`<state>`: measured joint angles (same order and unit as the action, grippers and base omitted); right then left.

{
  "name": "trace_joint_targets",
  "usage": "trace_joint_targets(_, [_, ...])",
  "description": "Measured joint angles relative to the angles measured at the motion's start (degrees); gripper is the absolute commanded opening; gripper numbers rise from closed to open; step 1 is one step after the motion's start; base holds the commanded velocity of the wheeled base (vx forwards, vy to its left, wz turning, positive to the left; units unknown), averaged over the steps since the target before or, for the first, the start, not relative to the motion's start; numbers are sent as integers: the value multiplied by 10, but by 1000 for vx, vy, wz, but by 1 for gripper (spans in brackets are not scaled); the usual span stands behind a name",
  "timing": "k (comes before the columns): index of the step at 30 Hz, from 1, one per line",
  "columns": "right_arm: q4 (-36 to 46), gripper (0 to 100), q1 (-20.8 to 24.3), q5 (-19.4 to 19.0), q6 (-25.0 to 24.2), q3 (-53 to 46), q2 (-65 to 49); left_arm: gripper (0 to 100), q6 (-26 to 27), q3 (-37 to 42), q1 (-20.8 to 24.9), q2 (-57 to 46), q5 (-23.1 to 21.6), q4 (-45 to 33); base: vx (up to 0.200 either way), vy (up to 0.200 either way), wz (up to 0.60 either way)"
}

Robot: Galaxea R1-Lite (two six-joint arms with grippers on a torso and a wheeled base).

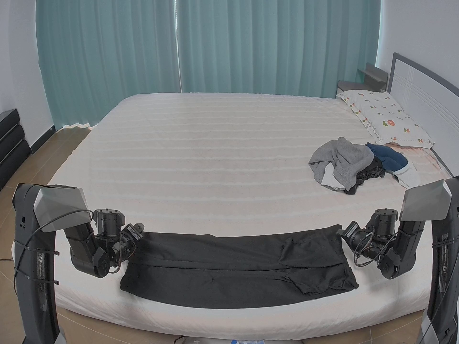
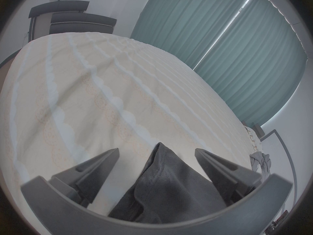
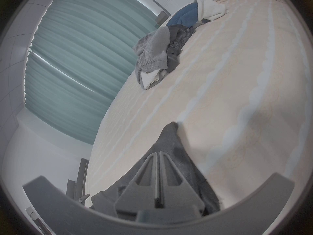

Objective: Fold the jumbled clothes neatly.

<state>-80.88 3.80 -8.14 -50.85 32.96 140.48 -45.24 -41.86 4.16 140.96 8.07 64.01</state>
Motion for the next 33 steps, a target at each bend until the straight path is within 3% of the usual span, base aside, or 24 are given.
trace_joint_targets(10, [-1,0,-9,0,0,-4,0,100,-2,13,-2,-3,-1,1,0,0,0])
trace_joint_targets(11, [-2,100,-9,-1,0,-5,-1,100,-2,15,-4,-4,-2,1,0,0,0])
trace_joint_targets(15, [-4,100,-10,-4,-2,-8,-2,100,-3,33,-9,-19,-19,0,0,0,0])
trace_joint_targets(20, [-8,100,-10,-7,-4,-14,-3,100,4,66,-16,-50,-81,-2,0,0,0])
trace_joint_targets(29, [-38,100,-8,-8,-4,-30,0,100,111,140,-27,-76,-130,-1,0,0,0])
trace_joint_targets(33, [-40,100,-7,-8,-4,-34,1,100,145,173,-41,-94,-182,1,0,0,0])
